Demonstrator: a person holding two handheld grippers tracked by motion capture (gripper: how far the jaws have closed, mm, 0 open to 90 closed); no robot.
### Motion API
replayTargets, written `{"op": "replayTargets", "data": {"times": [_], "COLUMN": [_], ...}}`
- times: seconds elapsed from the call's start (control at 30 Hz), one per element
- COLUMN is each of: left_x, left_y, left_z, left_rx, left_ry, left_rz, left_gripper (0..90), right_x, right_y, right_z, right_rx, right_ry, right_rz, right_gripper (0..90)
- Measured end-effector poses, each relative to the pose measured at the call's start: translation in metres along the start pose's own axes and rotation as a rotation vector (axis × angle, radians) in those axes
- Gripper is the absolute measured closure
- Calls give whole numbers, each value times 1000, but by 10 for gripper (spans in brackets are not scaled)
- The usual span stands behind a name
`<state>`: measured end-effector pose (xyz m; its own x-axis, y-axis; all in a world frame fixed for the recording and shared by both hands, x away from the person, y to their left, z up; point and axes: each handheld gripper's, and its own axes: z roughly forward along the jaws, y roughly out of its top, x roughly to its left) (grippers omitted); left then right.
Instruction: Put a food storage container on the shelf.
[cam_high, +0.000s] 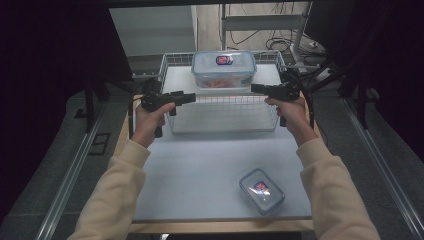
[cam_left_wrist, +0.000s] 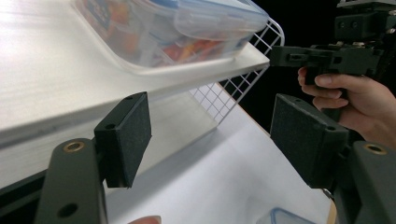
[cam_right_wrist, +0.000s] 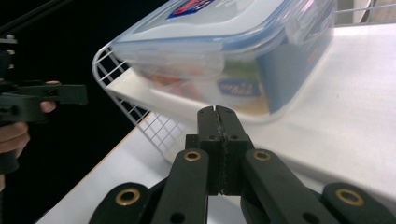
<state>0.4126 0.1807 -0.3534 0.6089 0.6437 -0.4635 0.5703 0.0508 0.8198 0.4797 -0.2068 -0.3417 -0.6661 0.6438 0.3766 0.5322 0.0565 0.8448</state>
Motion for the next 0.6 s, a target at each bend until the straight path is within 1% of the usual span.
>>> {"op": "replayTargets", "data": {"times": [0.03, 0.1, 0.13, 0.17, 0.3, 0.43, 0.57, 0.6], "left_x": [-1, -3, -4, -5, -9, -11, -12, -13], "left_y": [-2, -8, -12, -15, -28, -41, -58, -66], "left_z": [-1, -4, -5, -6, -7, -10, -11, -11], "left_rx": [-1, -6, -9, -10, 2, 12, 20, 26], "left_ry": [-3, -14, -18, -19, -3, 16, 2, -2], "left_rz": [4, 5, 9, 6, 22, 44, 39, 42], "left_gripper": [286, 285, 286, 286, 286, 285, 283, 283], "right_x": [2, 4, 7, 7, 9, 8, 4, 3], "right_y": [-3, -7, -13, -13, -28, -45, -65, -69], "right_z": [-6, -13, -21, -21, -33, -44, -53, -55], "right_rx": [-4, -8, -7, -7, 2, 14, 23, 26], "right_ry": [7, 16, 24, 24, 38, 50, 56, 55], "right_rz": [-6, -17, -19, -19, -28, -34, -27, -27], "right_gripper": [894, 894, 894, 894, 894, 893, 893, 893]}}
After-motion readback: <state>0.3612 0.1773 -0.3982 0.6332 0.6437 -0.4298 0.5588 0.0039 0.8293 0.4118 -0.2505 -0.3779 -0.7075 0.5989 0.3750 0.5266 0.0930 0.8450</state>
